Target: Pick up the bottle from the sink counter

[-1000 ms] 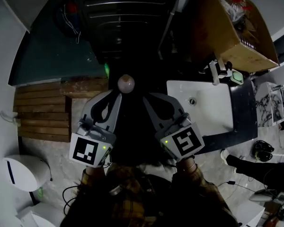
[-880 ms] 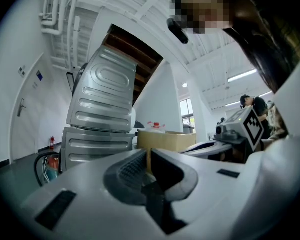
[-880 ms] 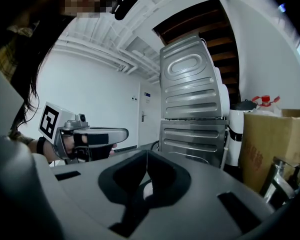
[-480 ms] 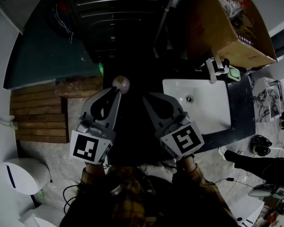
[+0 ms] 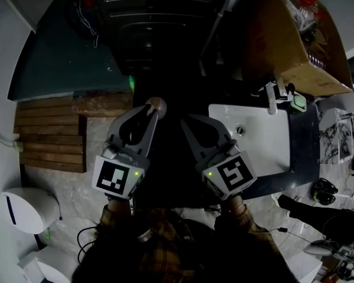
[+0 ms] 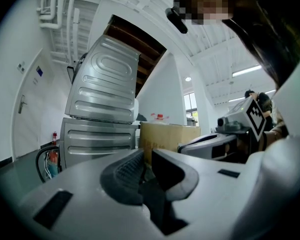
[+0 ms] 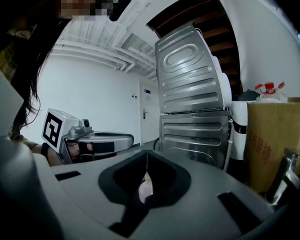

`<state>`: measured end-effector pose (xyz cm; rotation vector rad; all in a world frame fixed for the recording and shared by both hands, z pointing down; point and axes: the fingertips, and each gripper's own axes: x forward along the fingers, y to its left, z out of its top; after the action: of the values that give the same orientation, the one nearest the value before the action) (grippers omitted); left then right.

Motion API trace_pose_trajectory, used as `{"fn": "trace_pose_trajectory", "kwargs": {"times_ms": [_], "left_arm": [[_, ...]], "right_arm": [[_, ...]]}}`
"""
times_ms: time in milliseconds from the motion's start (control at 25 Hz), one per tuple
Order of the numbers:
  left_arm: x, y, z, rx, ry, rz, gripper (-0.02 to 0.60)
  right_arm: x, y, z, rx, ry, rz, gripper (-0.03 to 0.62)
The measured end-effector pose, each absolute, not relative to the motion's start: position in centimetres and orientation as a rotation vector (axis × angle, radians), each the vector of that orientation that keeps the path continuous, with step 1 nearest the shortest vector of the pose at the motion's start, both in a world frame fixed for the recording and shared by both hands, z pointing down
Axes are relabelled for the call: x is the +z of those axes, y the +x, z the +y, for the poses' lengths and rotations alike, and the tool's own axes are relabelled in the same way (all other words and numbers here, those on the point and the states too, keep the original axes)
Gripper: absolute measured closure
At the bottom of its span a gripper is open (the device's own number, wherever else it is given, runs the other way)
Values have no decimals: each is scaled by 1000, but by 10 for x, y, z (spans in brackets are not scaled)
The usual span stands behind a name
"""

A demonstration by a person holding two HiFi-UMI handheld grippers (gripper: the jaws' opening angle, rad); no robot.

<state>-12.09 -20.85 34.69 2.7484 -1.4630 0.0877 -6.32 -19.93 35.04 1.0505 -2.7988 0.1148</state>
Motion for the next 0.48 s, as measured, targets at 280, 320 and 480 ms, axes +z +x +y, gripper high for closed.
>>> {"fn": "trace_pose_trajectory", "kwargs": {"times_ms": [280, 320, 480], "left_arm": [[358, -124, -222, 109, 2738, -1471, 541], [360, -125, -223, 115, 2736, -1471, 541], [371, -125, -232, 151, 2740, -1472, 465]], "right_arm": [[359, -67, -207, 140, 1042, -2786, 577], [360, -67, -208, 144, 1041, -2783, 577], [365, -66, -212, 156, 1042, -2771, 577]]}}
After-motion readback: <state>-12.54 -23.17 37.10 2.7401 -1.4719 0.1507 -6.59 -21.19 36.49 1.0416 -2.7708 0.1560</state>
